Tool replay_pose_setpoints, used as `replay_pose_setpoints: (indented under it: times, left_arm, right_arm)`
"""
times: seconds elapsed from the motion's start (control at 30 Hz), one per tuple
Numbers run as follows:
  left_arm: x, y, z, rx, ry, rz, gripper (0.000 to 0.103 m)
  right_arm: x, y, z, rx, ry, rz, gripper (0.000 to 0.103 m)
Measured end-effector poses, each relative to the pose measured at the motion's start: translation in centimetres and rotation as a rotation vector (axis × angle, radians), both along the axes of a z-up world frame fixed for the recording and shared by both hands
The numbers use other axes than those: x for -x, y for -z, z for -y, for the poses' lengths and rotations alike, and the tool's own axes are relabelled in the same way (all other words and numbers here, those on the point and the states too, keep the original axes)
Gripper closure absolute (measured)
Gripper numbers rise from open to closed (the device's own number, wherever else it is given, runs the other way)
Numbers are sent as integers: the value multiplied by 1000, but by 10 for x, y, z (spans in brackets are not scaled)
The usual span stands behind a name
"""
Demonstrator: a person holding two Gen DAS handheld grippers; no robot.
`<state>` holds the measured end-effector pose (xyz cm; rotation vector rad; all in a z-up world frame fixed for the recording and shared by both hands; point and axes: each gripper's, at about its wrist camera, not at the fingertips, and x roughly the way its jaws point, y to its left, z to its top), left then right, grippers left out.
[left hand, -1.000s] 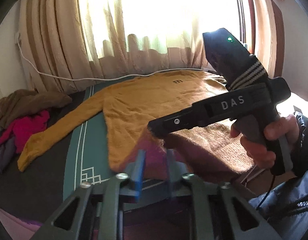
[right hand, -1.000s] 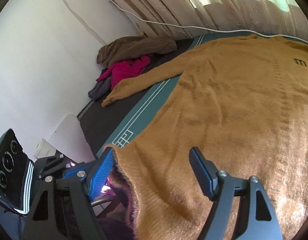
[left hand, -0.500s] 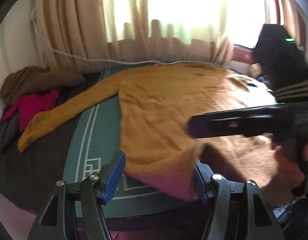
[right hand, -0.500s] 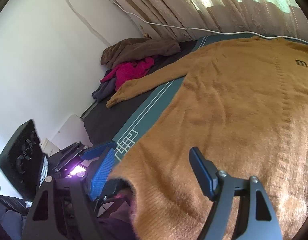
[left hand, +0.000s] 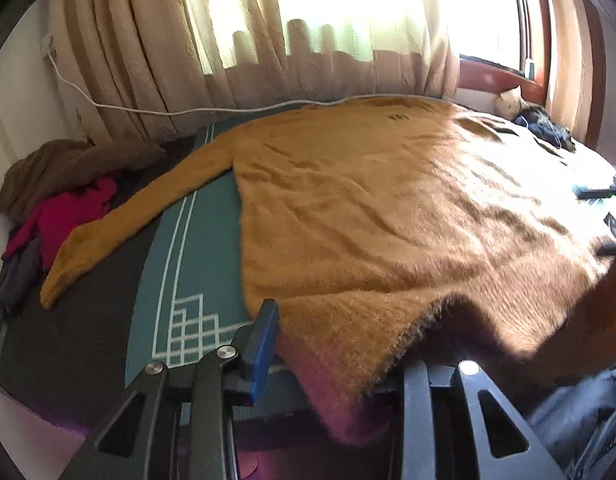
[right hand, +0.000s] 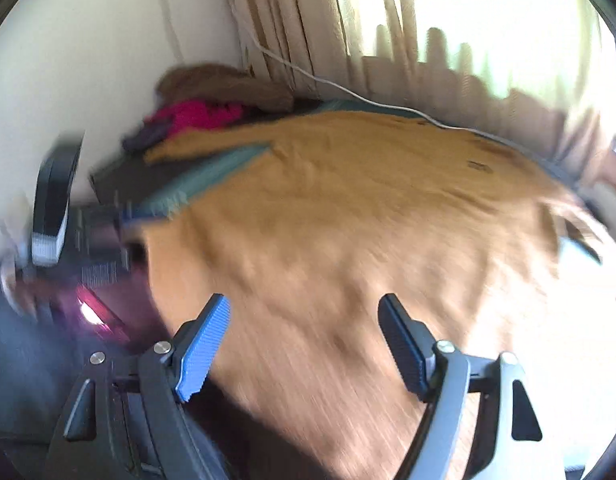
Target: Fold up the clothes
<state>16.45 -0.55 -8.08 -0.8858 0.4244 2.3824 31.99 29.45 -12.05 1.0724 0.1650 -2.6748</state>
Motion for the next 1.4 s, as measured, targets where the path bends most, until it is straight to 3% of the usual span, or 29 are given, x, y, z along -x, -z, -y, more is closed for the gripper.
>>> replay_pose_setpoints:
  times: [0.13, 0.33, 0.47, 0.7, 0.83, 1.03, 1.23, 1.4]
  left_arm:
    - [13, -13, 0, -50, -43, -21, 67]
    - [13, -35, -3, -98, -55, -78, 67]
    - [14, -46, -1, -142, -70, -80, 67]
    - [18, -46, 0, -130, -106, -75, 67]
    - [18, -45, 1, -133, -103, -61, 67]
    - [5, -33, -8, -57, -44, -76, 67]
    - [6, -27, 5, -48, -76, -55, 67]
    - [11, -32, 10, -78, -97, -56, 67]
  right_arm:
    - [-57, 16, -6, -143, 59, 70, 23]
    - [-115, 49, -62, -217, 307, 129, 23]
    - [-131, 59, -84, -296, 432, 91, 23]
    - [-168, 67, -136, -311, 643, -30, 23]
    - [-174, 78, -145, -229, 640, -2, 23]
    - [-174, 94, -127, -369, 546, -13, 23]
    - [-188, 102, -132, -304, 478, 0, 23]
    - [-199, 110, -133, -356, 493, 13, 23]
